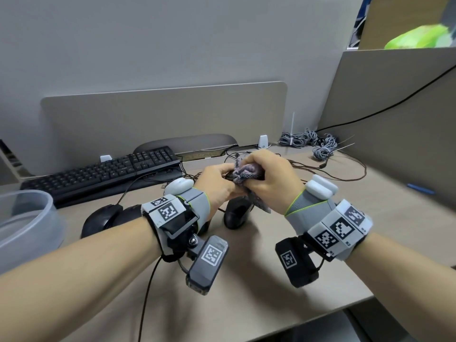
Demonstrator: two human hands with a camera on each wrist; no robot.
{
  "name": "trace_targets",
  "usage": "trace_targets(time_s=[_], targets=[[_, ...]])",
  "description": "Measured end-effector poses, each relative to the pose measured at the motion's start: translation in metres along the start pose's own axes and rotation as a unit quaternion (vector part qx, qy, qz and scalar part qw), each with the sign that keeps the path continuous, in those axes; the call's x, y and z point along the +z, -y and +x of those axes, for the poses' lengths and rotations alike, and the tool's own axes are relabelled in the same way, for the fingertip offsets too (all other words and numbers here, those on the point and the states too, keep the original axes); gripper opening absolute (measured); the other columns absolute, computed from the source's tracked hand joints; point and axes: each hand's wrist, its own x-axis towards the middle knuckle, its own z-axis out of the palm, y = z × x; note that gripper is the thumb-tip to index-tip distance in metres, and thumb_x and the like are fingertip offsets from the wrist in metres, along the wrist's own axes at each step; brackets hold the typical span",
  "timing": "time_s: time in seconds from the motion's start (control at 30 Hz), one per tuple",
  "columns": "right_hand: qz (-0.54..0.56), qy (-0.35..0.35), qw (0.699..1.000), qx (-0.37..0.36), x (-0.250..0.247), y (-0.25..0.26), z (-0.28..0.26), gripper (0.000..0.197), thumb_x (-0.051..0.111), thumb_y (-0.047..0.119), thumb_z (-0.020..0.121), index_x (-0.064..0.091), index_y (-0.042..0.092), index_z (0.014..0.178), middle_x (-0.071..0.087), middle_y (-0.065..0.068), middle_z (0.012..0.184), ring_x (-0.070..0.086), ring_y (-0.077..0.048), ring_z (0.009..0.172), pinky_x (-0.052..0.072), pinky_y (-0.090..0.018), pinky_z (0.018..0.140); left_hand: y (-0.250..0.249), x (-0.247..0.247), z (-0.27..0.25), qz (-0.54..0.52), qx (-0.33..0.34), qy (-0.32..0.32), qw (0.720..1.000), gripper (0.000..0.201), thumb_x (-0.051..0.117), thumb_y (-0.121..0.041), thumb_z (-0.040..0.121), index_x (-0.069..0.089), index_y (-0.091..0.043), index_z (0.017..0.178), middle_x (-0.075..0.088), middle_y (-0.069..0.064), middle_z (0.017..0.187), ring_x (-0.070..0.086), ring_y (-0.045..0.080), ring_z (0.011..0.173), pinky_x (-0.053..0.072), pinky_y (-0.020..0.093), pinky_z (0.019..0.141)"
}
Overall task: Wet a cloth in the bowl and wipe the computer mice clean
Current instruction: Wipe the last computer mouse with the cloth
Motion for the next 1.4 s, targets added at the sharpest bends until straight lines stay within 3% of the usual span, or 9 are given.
trace_targets(time_s=[0.17, 0.4, 0.53, 0.73, 0.93, 1.03, 1.1, 1.23, 1.4], targets=[[-0.025, -0.001, 0.994, 0.110, 0.000, -0.035, 0.003, 0.021, 0.066, 0.000, 0.062, 0.062, 0.011, 0.080, 0.064, -0.008, 0.080, 0.059, -0.030, 0.078, 0.052, -0.042, 0.073, 0.000, -0.006, 0.001, -0.073, -0.024, -0.051, 0.996, 0.039, 0.067, 0.024, 0.072, 0.067, -0.006, 0.097, 0.066, 0.014, 0.093, 0.067, 0.042, 0.101, 0.055, 0.047, 0.091], [0.024, -0.008, 0.999, 0.043, 0.002, -0.006, 0.006, 0.027, 0.065, 0.001, 0.065, 0.059, 0.019, 0.083, 0.057, 0.003, 0.078, 0.054, -0.018, 0.073, 0.047, -0.030, 0.069, -0.001, -0.006, 0.004, -0.089, -0.007, -0.027, 0.996, 0.036, 0.065, 0.024, 0.073, 0.067, -0.001, 0.099, 0.066, 0.019, 0.095, 0.067, 0.031, 0.086, 0.059, 0.040, 0.082], [0.013, 0.012, 0.987, 0.157, 0.006, -0.043, 0.004, 0.031, 0.068, 0.002, 0.064, 0.050, 0.027, 0.069, 0.064, -0.006, 0.079, 0.064, -0.034, 0.073, 0.054, -0.052, 0.068, -0.004, -0.011, 0.002, -0.140, -0.030, -0.058, 0.988, 0.042, 0.065, 0.022, 0.076, 0.060, 0.004, 0.115, 0.062, 0.022, 0.104, 0.068, 0.044, 0.093, 0.059, 0.039, 0.081], [0.166, -0.003, 0.956, 0.242, -0.003, -0.046, 0.007, 0.024, 0.063, -0.009, 0.073, 0.048, 0.009, 0.074, 0.056, -0.013, 0.067, 0.059, -0.025, 0.051, 0.056, -0.036, 0.042, 0.001, -0.007, 0.000, -0.166, -0.043, -0.041, 0.984, 0.037, 0.065, 0.010, 0.084, 0.052, 0.006, 0.119, 0.065, 0.026, 0.109, 0.070, 0.042, 0.089, 0.060, 0.041, 0.082], [0.266, -0.046, 0.938, 0.217, -0.008, -0.037, 0.013, 0.025, 0.059, -0.012, 0.078, 0.049, 0.011, 0.076, 0.054, -0.013, 0.071, 0.059, -0.019, 0.049, 0.057, -0.038, 0.048, 0.007, -0.001, 0.000, -0.036, -0.105, 0.018, 0.994, 0.040, 0.070, -0.003, 0.084, 0.042, -0.012, 0.111, 0.065, 0.015, 0.098, 0.065, 0.030, 0.078, 0.058, 0.047, 0.080], [0.251, -0.034, 0.949, 0.188, -0.007, -0.028, 0.013, 0.021, 0.061, -0.010, 0.076, 0.053, 0.008, 0.083, 0.056, -0.013, 0.072, 0.059, -0.017, 0.049, 0.058, -0.037, 0.048, 0.007, 0.003, 0.003, -0.037, -0.106, 0.013, 0.994, 0.032, 0.066, -0.030, 0.091, 0.047, -0.009, 0.105, 0.061, 0.011, 0.086, 0.062, 0.020, 0.068, 0.058, 0.041, 0.070], [0.229, -0.023, 0.960, 0.162, -0.007, -0.023, 0.010, 0.021, 0.063, -0.008, 0.075, 0.055, 0.009, 0.084, 0.056, -0.010, 0.069, 0.057, -0.019, 0.051, 0.057, -0.037, 0.048, 0.005, 0.007, 0.007, -0.030, -0.099, -0.012, 0.995, 0.047, 0.056, -0.045, 0.094, 0.054, 0.000, 0.107, 0.059, 0.013, 0.082, 0.061, 0.021, 0.067, 0.060, 0.041, 0.065], [0.145, 0.039, 0.985, 0.086, 0.002, -0.007, -0.006, 0.032, 0.067, -0.006, 0.069, 0.052, 0.022, 0.074, 0.056, 0.000, 0.062, 0.055, -0.015, 0.046, 0.053, -0.030, 0.046, 0.001, 0.009, 0.013, -0.030, -0.075, -0.070, 0.994, 0.039, 0.042, -0.043, 0.101, 0.053, -0.009, 0.087, 0.057, 0.015, 0.083, 0.060, 0.025, 0.072, 0.057, 0.042, 0.065], [0.088, -0.015, 0.990, 0.107, -0.006, -0.011, 0.013, 0.022, 0.063, 0.014, 0.059, 0.056, 0.028, 0.074, 0.060, 0.000, 0.067, 0.062, -0.030, 0.065, 0.054, -0.050, 0.063, 0.004, 0.011, 0.009, -0.052, -0.090, -0.044, 0.994, 0.027, 0.039, -0.042, 0.101, 0.052, -0.018, 0.103, 0.060, 0.014, 0.101, 0.060, 0.026, 0.083, 0.053, 0.035, 0.058]])
